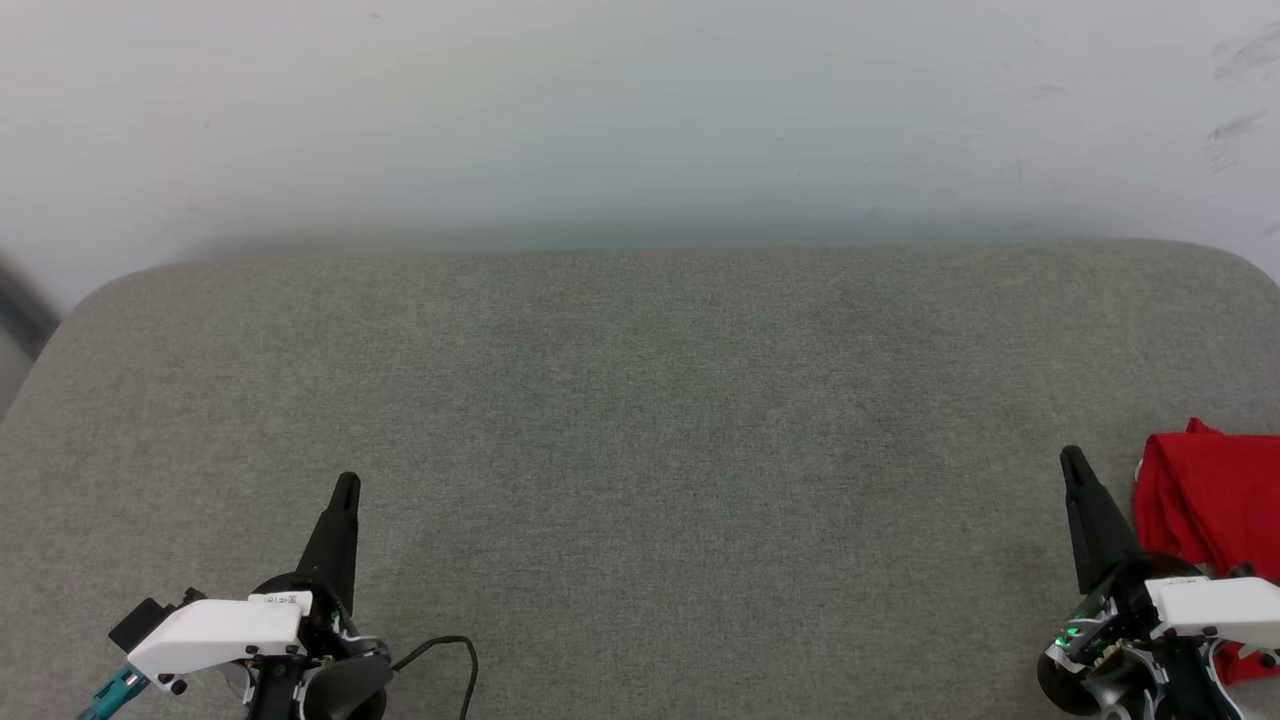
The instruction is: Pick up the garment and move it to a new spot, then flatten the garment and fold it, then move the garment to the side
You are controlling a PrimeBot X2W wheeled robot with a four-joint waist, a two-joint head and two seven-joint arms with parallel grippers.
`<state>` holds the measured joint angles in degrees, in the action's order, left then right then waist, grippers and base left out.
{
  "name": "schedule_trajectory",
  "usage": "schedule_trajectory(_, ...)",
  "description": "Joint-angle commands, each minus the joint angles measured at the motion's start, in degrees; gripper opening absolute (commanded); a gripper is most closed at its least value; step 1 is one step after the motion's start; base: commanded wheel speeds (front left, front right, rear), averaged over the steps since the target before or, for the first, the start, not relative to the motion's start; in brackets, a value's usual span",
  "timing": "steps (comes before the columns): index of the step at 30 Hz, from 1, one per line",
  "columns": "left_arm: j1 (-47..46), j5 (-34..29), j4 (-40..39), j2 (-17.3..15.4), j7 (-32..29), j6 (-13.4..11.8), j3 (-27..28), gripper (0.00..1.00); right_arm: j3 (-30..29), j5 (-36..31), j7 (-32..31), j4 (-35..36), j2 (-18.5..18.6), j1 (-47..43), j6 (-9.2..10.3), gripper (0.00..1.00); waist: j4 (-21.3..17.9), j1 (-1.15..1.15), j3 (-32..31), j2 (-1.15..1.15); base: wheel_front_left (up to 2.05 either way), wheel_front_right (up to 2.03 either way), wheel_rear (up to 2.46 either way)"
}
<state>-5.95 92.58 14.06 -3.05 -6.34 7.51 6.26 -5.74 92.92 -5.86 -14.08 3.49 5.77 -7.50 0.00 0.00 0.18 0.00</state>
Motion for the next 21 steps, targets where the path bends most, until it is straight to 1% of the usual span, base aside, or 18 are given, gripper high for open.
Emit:
schedule_trajectory(1,-0.5,0.2,0.0,0.0,0.0,0.2,0.2,0.0,-0.1,0.2,-0.1,-0.1,-0.1,0.8,0.02,0.0,0.0,0.0,0.0,0.0,0.0,0.0,0.0)
schedule_trajectory(21,-0.5,0.1,0.0,0.1,-0.2,0.2,0.3,0.0,-0.3,-0.1,-0.2,-0.1,-0.3,0.8,0.02,0.0,0.0,0.0,0.0,0.0,0.0,0.0,0.0)
